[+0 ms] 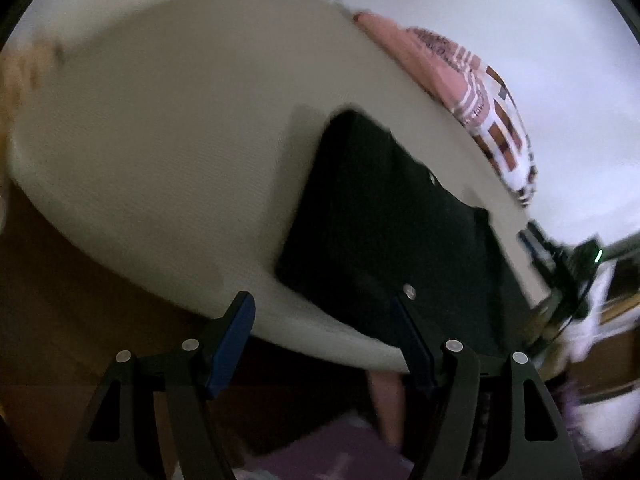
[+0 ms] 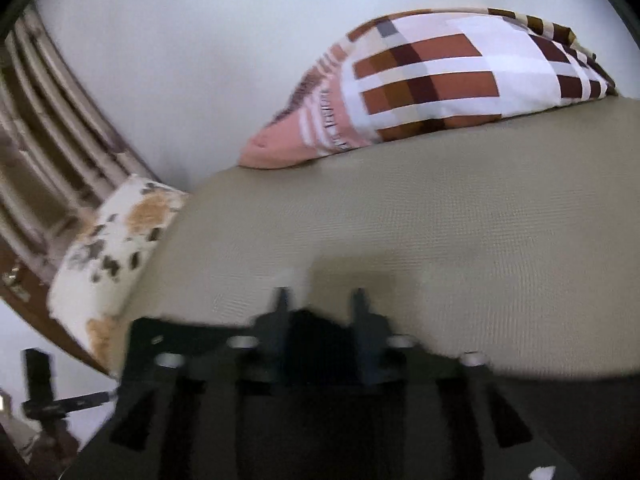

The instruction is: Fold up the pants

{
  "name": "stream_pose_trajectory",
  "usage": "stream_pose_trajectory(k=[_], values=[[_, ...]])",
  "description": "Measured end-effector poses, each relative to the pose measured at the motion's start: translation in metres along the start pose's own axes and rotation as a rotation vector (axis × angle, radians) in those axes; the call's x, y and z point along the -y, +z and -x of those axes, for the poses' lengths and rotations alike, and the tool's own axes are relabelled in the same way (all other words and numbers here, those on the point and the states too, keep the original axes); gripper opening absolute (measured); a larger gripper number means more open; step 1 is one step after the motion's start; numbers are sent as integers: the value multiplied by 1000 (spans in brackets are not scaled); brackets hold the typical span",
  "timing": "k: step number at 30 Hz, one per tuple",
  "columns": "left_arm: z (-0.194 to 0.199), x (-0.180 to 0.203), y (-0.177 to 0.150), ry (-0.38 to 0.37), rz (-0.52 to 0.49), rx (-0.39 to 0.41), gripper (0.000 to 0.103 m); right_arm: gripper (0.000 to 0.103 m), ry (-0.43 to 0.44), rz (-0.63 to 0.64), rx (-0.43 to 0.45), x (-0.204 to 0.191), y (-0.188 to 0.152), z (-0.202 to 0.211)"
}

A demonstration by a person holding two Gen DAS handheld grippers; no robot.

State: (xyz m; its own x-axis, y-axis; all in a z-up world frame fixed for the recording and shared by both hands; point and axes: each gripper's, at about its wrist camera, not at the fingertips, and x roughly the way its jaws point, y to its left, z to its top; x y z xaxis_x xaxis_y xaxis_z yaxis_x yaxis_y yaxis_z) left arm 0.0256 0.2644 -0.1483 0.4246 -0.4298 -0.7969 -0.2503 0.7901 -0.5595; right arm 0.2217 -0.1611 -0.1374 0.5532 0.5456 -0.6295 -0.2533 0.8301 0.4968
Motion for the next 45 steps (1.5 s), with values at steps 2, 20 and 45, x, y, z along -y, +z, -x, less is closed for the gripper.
stream_pose_trajectory(k=[2, 20, 45], values=[[-9, -1, -3, -69, 47, -30, 69, 48, 23, 4, -22, -6, -14, 7], [-15, 40, 4, 45, -85, 5, 12, 53, 70, -63, -155, -21, -93, 17], [2, 13, -9, 23, 14, -9, 35, 63, 108, -111, -183, -27, -103, 20]])
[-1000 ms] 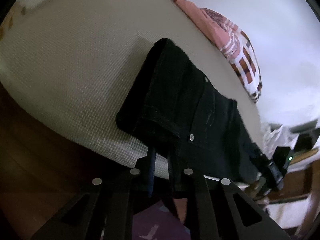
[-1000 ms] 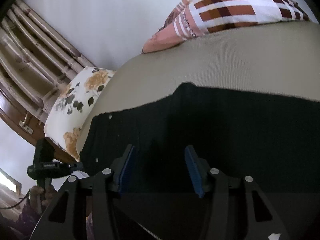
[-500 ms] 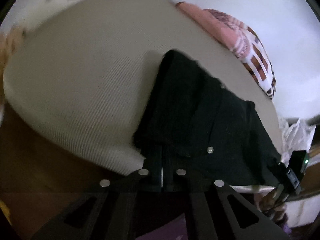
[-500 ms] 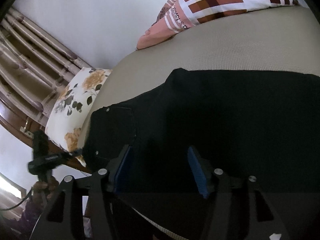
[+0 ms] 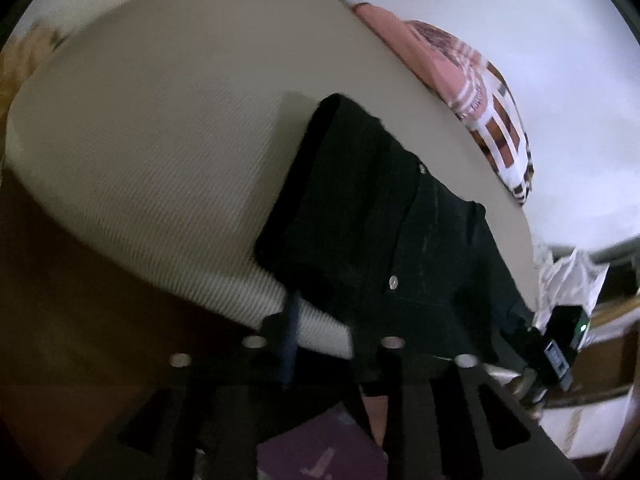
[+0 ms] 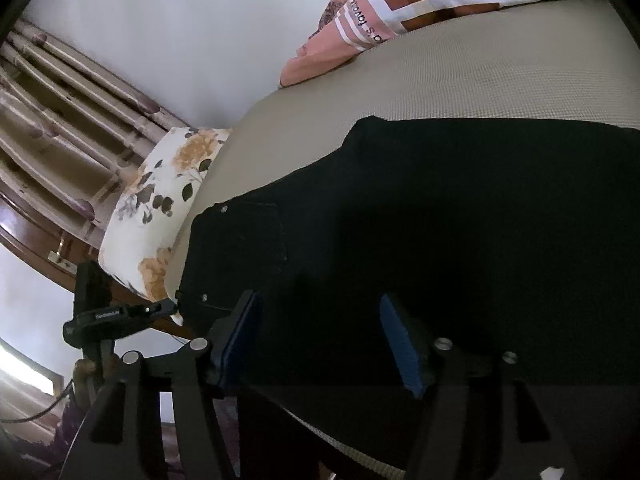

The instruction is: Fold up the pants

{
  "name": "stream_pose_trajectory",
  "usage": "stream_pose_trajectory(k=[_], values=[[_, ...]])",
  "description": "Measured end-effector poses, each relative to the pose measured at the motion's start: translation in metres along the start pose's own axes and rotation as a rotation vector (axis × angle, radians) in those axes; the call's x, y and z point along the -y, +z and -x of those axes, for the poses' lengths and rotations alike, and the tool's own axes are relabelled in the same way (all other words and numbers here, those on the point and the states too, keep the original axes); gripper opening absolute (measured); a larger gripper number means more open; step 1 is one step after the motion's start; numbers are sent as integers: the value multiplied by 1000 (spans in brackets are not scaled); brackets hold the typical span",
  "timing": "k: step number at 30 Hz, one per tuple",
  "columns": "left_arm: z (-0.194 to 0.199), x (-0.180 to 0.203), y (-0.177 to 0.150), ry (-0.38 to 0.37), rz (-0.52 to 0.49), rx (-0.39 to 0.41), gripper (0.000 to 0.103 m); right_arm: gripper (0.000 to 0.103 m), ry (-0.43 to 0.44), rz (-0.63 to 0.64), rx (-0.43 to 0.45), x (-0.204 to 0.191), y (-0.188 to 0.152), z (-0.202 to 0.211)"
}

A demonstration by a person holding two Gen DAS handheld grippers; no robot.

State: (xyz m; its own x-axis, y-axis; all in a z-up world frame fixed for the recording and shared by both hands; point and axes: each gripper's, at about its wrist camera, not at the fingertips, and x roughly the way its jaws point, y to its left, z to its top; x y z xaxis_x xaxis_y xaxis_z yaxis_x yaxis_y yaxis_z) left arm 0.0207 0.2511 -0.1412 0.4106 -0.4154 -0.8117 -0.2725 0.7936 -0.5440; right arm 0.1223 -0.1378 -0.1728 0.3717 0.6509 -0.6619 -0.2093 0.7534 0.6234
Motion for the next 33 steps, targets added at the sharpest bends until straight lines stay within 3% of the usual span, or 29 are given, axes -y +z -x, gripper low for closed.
stream_pose_trajectory(k=[2, 6, 9, 11, 12, 18, 23, 24, 27, 29, 33], values=[[-4, -4, -2, -46, 31, -18, 37, 65, 6, -8, 1, 0, 0, 0], [-22, 6, 3, -30, 2, -56, 37, 65, 11, -22, -21, 1, -3, -6], [-29, 3, 5, -48, 37, -54, 37, 65, 13, -16, -28, -2, -7, -6], [-26, 2, 4, -29, 31, -37, 25, 65, 14, -9, -25, -3, -8, -4], [-23, 6, 3, -5, 9, -21, 17, 65, 13, -6, -22, -4, -8, -3], [-15, 48, 12, 117, -174, 74, 13, 67, 9, -25, -30, -1, -10, -7], [7, 78, 21, 121, -322, 220, 13, 67, -3, -28, -32, 1, -14, -7], [3, 75, 20, 141, -328, 212, 13, 67, -2, -26, -27, 2, -13, -5], [-29, 31, 15, 152, -209, 70, 13, 67, 1, -30, -32, 2, -13, -7], [-31, 14, 6, 112, -180, 79, 15, 67, 4, -40, -38, 5, -13, -9], [-30, 14, 4, 119, -187, 96, 17, 68, 10, -32, -47, 4, -13, -12]])
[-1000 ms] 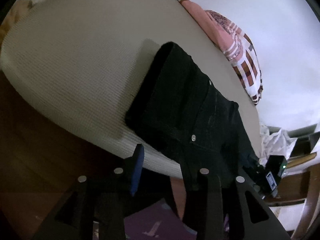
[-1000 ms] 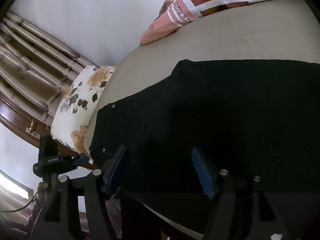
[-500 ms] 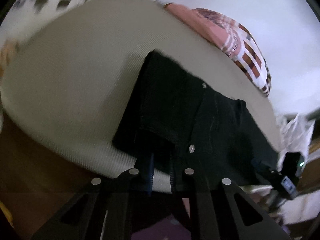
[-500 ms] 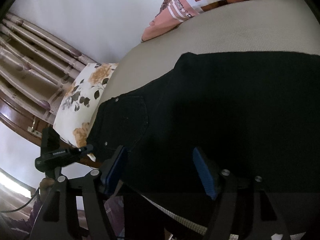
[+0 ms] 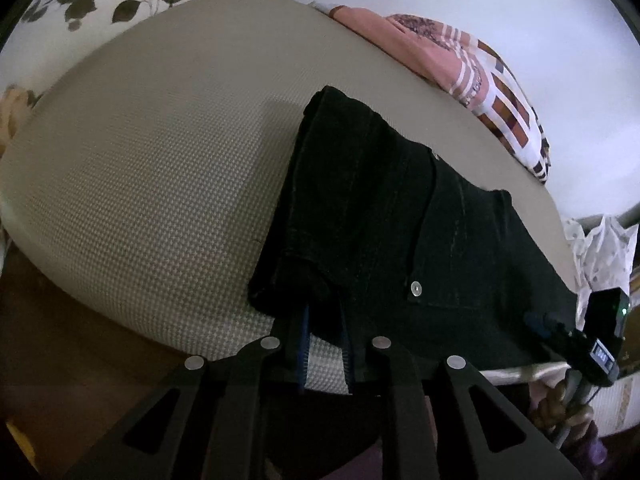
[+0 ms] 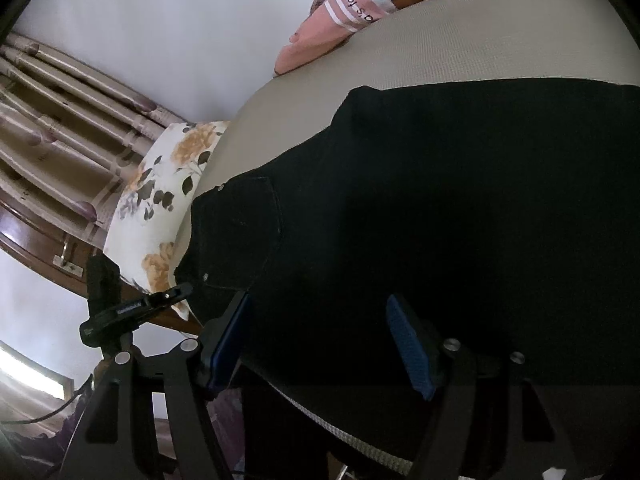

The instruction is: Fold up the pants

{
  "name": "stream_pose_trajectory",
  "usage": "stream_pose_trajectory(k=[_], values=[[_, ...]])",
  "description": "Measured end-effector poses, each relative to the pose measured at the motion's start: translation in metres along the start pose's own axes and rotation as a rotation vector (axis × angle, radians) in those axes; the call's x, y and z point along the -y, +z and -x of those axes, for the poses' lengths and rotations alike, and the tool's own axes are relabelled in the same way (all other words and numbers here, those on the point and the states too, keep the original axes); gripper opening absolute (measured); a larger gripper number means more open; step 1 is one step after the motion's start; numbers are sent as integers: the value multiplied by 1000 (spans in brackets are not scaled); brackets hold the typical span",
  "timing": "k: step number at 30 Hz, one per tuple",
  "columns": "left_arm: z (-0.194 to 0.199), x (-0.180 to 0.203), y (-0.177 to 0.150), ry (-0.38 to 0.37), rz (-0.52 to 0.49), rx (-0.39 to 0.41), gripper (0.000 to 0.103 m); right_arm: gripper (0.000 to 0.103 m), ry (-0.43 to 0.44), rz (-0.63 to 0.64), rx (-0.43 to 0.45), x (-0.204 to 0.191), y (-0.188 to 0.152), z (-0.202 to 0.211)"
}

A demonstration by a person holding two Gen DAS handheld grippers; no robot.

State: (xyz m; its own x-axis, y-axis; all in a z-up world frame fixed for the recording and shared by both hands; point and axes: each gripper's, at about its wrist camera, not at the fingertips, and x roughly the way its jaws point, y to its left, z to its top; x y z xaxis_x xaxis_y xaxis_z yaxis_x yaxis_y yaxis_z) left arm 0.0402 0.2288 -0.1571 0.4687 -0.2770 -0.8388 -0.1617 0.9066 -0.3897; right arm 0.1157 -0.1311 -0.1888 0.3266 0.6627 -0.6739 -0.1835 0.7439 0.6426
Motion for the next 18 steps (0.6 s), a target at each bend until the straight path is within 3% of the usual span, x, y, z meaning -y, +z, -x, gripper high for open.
stream_pose_trajectory(k=[4, 9, 12, 17, 18], values=[[1, 2, 0, -12, 7, 3, 18, 69, 17, 3, 4, -1, 1, 10], [5, 13, 2, 52, -39, 18, 28, 69, 14, -64, 120, 25, 4, 69], [15, 20, 4, 152, -48, 67, 57, 69, -24, -173, 245, 63, -3, 129], [46, 37, 10, 374, -110, 242, 62, 69, -153, -450, 500, 162, -45, 254], [51, 39, 11, 369, -118, 263, 63, 69, -162, -510, 559, 182, -58, 279]])
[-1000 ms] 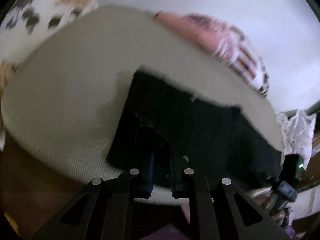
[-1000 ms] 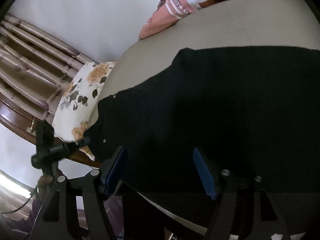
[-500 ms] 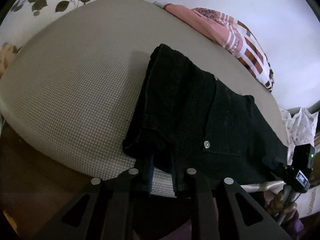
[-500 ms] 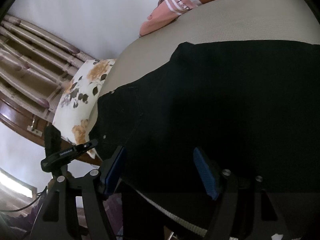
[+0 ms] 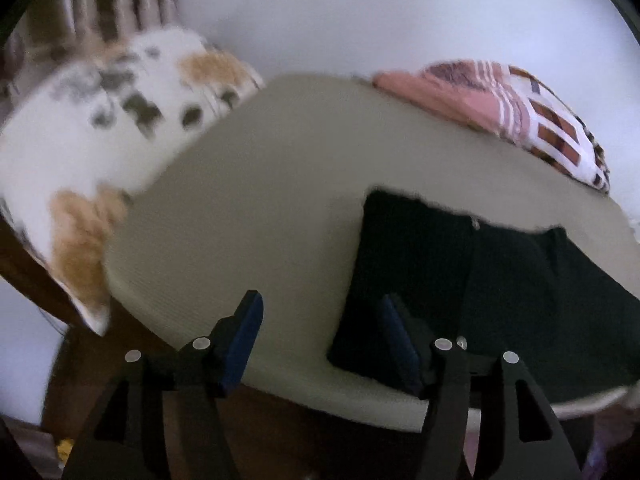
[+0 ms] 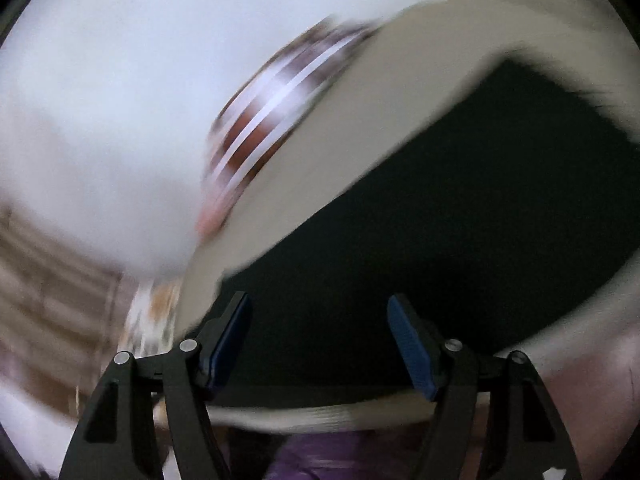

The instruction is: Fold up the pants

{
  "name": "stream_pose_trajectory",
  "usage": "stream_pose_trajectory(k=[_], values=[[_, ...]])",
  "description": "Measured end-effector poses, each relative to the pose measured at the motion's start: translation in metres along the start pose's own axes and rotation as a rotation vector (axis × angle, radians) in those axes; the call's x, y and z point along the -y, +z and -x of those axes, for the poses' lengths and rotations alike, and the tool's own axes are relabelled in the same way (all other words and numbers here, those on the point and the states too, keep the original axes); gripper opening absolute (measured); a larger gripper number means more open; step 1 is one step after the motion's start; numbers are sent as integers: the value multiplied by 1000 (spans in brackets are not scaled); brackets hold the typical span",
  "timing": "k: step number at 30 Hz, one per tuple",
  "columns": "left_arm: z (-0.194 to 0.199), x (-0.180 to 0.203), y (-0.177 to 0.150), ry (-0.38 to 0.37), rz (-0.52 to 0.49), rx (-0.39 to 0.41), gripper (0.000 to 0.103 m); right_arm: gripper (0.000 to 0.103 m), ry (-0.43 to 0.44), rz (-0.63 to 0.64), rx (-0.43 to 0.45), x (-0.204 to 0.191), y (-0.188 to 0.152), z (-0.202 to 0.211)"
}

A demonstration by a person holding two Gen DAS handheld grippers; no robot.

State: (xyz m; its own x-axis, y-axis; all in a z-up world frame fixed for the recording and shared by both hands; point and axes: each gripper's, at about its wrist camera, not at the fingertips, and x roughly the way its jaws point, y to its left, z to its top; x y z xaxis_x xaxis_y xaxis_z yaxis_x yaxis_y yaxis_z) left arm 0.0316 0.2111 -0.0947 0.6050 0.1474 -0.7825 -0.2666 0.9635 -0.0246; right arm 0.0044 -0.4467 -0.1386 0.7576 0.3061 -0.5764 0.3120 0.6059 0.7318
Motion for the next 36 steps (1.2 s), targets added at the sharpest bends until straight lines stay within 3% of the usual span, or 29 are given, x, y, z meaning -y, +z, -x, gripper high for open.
stream_pose_trajectory(k=[3, 5, 8, 12, 21, 27, 29, 36], values=[[7, 22, 4, -79, -27, 11, 80, 69, -31, -159, 157, 65, 23, 61], [3, 41, 4, -106, -53, 7, 82, 69, -4, -247, 222, 97, 29, 86], [-15, 75, 0, -163, -102, -47, 82, 69, 23, -277, 268, 118, 35, 102], [-31, 96, -5, -188, -112, -111, 82, 69, 47, -234, 230, 127, 46, 98], [-40, 102, -5, -215, -26, -136, 82, 67, 70, -158, 130, 127, 47, 60], [-43, 106, -6, -226, -23, -143, 82, 69, 144, -185, 89, 119, 34, 48], [-43, 108, -7, -228, -33, -148, 82, 69, 208, -216, 49, 118, 30, 39], [-42, 115, -9, -245, -65, -147, 82, 67, 122, -151, 57, 102, 37, 26]])
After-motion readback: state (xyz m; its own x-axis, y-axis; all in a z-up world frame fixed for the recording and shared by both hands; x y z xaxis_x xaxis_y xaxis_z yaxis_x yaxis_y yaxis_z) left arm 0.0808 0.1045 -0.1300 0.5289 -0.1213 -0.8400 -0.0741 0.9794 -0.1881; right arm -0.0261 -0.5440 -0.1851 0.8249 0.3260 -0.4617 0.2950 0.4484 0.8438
